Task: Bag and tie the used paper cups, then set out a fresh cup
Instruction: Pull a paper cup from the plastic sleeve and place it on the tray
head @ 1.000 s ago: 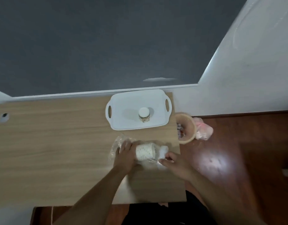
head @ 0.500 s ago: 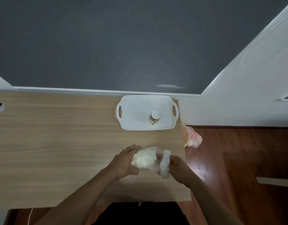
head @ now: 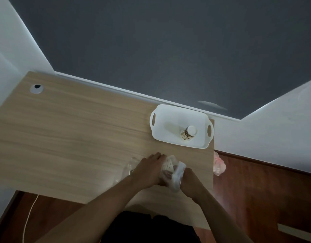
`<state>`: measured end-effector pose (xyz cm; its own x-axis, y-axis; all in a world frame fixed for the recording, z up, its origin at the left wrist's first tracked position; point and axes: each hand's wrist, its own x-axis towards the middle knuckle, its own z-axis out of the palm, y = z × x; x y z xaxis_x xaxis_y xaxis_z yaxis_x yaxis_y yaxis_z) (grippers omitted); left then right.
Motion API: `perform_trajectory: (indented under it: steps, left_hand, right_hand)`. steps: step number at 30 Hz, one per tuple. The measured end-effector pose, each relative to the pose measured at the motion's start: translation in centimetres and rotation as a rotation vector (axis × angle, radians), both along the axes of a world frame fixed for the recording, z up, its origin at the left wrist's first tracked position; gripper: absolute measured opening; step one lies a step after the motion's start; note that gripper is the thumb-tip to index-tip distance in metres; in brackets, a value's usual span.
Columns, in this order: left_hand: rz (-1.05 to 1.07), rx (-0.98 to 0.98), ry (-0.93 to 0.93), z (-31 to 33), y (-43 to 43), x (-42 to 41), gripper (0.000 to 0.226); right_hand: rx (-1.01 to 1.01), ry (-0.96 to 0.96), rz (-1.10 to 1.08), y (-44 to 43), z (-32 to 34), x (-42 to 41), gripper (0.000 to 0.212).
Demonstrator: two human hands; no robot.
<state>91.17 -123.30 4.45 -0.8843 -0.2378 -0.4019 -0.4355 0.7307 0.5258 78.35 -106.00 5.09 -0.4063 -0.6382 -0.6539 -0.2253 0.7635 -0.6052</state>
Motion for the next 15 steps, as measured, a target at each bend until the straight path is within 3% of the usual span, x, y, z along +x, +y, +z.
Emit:
perform_trajectory:
  steps: [1,3,4,6,9,15]
  left_hand:
    - [0.033,0.007,0.019,0.2,0.2,-0.2,0.090]
    - [0.099,0.066,0.030,0.4,0.1,-0.4,0.087]
    - [0.128,0.103,0.037,0.5,0.0,-0.5,0.089]
    - [0.171,0.169,0.060,0.8,-0.2,-0.5,0.093]
    - [0.215,0.273,0.080,1.0,-0.6,-0.8,0.095]
    - [0.226,0.434,0.051,0.3,-1.6,-0.8,0.100]
  right_hand:
    - [-0.033,0.147,0.120,-0.8,0.4,0.2,0.095]
    - [-0.002,0.236,0.219,-1.8,0.4,-0.5,0.036]
    - [-0.055,0.270,0.286,-2.3,0.4,-1.0,0.028]
    - [-0.133,0.075,0.151,-2.1,0.2,-1.5,0.029]
    - [-0.106,-0.004,0.138,-1.4,0.6,-2.1,0.032]
    - [-0.258,0.084,0.112,-0.7,0.8,-2.8,0.065]
